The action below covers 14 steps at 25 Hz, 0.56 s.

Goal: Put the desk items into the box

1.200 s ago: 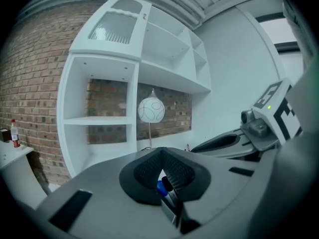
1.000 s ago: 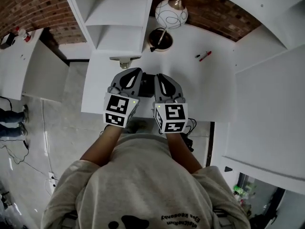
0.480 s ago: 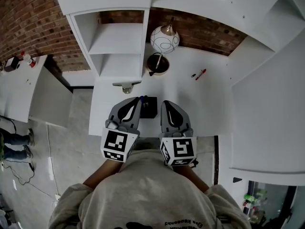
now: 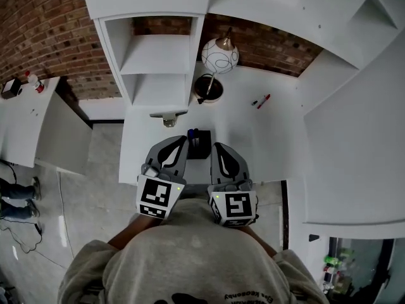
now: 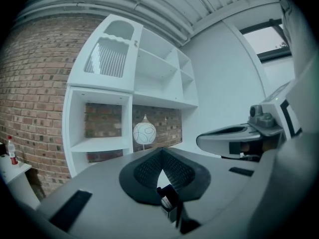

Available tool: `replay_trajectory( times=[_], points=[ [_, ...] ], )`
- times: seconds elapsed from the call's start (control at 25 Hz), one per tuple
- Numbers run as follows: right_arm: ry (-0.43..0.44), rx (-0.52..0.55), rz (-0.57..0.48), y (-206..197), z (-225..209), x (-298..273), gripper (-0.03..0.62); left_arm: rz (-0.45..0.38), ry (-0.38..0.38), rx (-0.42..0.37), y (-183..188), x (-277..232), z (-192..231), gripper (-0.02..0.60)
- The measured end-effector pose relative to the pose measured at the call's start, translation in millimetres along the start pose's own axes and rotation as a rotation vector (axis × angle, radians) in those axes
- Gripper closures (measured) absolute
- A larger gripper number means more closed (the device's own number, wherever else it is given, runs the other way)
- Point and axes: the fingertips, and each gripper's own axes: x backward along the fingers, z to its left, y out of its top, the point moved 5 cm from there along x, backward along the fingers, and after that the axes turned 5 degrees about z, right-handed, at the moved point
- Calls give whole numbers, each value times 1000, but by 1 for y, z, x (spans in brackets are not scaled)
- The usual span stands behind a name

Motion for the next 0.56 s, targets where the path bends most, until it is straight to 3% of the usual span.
replay_trajectory(
  times=[0.56],
  points=[
    [-55, 2, 0, 2, 11, 0, 577, -9, -68, -43, -6, 0, 8, 577]
  ],
)
